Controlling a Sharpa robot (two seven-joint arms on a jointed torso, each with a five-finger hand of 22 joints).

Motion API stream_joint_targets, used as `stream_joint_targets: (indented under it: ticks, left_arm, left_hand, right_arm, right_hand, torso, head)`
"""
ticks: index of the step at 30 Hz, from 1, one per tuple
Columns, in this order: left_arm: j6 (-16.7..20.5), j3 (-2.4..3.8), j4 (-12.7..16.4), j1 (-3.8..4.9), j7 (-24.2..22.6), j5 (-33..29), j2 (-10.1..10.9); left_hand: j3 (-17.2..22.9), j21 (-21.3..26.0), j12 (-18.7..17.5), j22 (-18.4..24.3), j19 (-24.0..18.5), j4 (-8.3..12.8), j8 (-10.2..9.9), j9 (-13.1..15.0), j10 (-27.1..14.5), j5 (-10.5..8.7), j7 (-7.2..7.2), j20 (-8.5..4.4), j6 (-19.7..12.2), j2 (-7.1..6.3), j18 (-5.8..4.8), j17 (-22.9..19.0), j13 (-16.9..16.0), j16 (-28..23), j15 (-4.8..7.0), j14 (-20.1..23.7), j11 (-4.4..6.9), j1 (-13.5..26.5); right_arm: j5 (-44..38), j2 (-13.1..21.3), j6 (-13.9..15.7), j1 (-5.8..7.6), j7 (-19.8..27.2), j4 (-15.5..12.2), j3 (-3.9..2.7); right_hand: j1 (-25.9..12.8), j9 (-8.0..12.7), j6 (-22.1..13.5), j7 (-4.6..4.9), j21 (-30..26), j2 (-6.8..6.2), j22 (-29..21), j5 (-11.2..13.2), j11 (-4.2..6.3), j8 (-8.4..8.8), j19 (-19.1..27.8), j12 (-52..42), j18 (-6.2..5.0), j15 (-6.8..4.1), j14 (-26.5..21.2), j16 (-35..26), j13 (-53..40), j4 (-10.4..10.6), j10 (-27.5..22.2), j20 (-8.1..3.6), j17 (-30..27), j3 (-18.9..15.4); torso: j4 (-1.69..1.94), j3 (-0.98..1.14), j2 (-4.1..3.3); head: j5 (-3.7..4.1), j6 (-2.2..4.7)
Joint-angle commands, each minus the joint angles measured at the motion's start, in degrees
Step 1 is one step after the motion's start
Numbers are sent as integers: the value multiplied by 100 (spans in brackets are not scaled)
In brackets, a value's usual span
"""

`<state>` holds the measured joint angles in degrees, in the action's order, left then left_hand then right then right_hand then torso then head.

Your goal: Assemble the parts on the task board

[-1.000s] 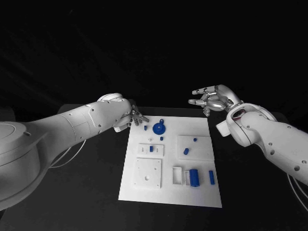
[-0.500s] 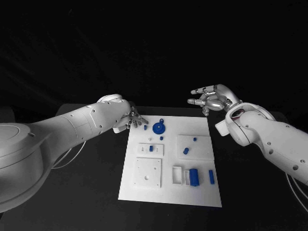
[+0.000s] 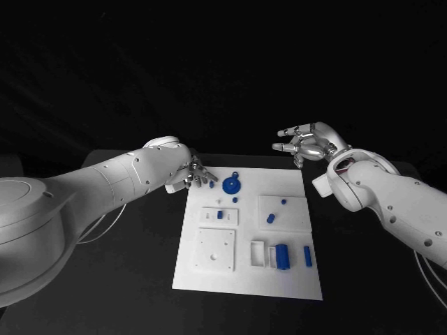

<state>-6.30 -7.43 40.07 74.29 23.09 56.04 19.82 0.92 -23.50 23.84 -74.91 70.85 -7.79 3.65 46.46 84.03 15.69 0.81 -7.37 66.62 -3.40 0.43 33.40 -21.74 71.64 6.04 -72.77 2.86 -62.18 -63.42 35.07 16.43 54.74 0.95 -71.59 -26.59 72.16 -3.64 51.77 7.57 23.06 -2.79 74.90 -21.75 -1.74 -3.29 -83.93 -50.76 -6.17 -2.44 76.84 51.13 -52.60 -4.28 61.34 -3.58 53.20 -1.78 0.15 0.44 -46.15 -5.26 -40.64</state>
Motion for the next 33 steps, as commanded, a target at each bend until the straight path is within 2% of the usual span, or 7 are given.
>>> stream_joint_targets:
  ticks: [1, 6, 12, 14, 22, 33]
  left_arm:
    - [-152, 1, 9, -2, -56, -178, -19]
    - [-182, 1, -4, -2, -45, -203, -24]
    - [-214, 0, -26, -1, -33, -212, -27]
    - [-226, -3, -41, -2, -33, -215, -35]
    - [-233, -18, -84, -27, -43, -242, -69]
    - [-226, -26, -145, -46, -69, -296, -103]
  left_hand:
    - [-12, 10, -29, -110, -4, 32, 17, -8, 156, -22, 10, 25, -26, 70, 33, -8, -8, 19, 4, 34, -24, -6]
    - [-26, 10, -28, -110, -7, 65, 18, -11, 153, -29, 11, 26, -31, 98, 33, -10, -12, 25, 3, 36, -26, -13]
    - [-123, 5, -28, -109, -10, 260, 16, -49, 149, -16, 9, 25, -44, 277, 33, -18, -18, 35, 6, 41, -25, -74]
    - [-250, -4, -28, -114, -9, 409, 18, -98, 146, -10, 4, 27, -47, 397, 31, -23, -20, 40, 5, 46, -22, -101]
    - [-203, 0, -28, -109, -15, 457, 14, -106, 144, 5, -1, 23, -59, 480, 31, -25, -20, 40, 7, 46, -19, -194]
    - [-167, 9, -36, -108, -17, 558, 14, -140, 133, 37, -6, 21, -92, 714, 29, -35, -15, 32, 8, 50, -17, -316]
  right_arm:
    - [-44, -12, -75, 0, 21, 1, -2]
    - [-44, -22, -79, 0, 20, 6, -2]
    - [-44, -27, -84, 0, 18, 8, -2]
    - [-44, -32, -87, 0, 18, 8, -2]
    - [-45, -40, -90, 0, 18, 8, -2]
    - [-51, -59, -101, 0, 10, 52, -2]
  right_hand:
    - [-8, -4, -16, 18, -32, 3, 253, 2, 7, -22, -181, -4, -107, 2, -25, -21, 9, -24, -4, 9, -6, 12]
    - [-8, -4, -16, 18, -32, 3, 253, 2, 7, -22, -181, -4, -107, 2, -25, -21, 9, -24, -4, 9, -6, 12]
    - [-8, -4, -16, 18, -32, 3, 253, 2, 7, -22, -181, -4, -107, 2, -25, -21, 9, -24, -4, 9, -6, 12]
    - [-8, -4, -16, 18, -32, 3, 253, 2, 7, -22, -181, -4, -107, 2, -25, -21, 9, -24, -4, 9, -6, 12]
    - [-18, -6, 8, 17, -12, 13, 259, 4, 9, -24, -187, -8, -105, 0, -23, -20, 9, -34, 1, 7, -6, 16]
    - [-32, -6, 10, 16, -1, 26, 261, 4, 9, -23, -189, -7, -103, 0, -23, -19, 9, -30, 2, 7, -5, 17]
  torso:
    - [2, -3, -5]
    - [-6, -1, -2]
    - [-2, -2, -7]
    - [-4, -2, -7]
    - [-10, -1, -12]
    - [2, -1, -11]
  head:
    - [-5, 3]
    - [-13, 7]
    - [-10, 4]
    - [-11, 4]
    - [-4, 0]
    - [5, -27]
